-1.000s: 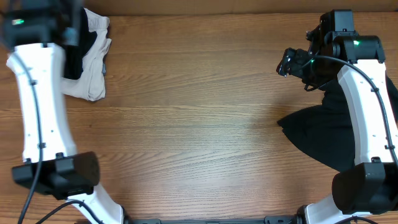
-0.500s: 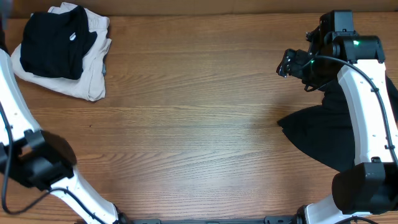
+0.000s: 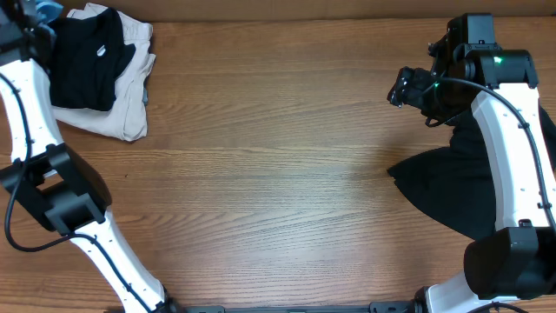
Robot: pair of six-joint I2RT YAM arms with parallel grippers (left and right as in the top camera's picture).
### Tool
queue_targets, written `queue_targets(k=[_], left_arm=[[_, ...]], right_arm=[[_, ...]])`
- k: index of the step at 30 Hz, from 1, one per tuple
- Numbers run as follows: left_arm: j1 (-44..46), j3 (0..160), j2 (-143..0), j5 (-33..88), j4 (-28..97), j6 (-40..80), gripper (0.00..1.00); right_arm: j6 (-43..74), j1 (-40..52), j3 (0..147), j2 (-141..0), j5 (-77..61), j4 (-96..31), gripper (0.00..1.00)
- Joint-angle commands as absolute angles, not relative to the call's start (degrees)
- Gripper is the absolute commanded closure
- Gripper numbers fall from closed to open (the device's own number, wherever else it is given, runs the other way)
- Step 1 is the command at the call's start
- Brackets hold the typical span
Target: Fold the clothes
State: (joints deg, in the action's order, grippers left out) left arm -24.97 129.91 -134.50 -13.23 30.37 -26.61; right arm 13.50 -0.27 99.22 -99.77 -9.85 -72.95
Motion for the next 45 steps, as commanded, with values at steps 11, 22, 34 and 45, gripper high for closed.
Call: queue_targets(k=[11, 22, 34, 45], left_arm=[[-16.93, 130.5, -133.78, -6.37, 37.58, -21.93, 0.96], [-15.68, 134.52, -133.6, -9.56, 44.16, -16.6, 0.96], [-15.4, 138.47, -133.6, -8.69, 58.3, -16.6, 0.84], [-14.55, 142.58, -131.98, 10.55, 63.05, -13.52, 0.0]], right_arm=[[13.5, -0.08, 99.7, -99.46, -9.08, -72.29, 0.13], [13.45, -0.08, 99.72, -99.46, -9.06, -72.66, 0.13], [13.47, -0.05, 99.7, -100.03, -9.08, -72.6, 0.13], [13.47, -0.01, 99.7, -100.42, -9.08, -71.99, 0.13]])
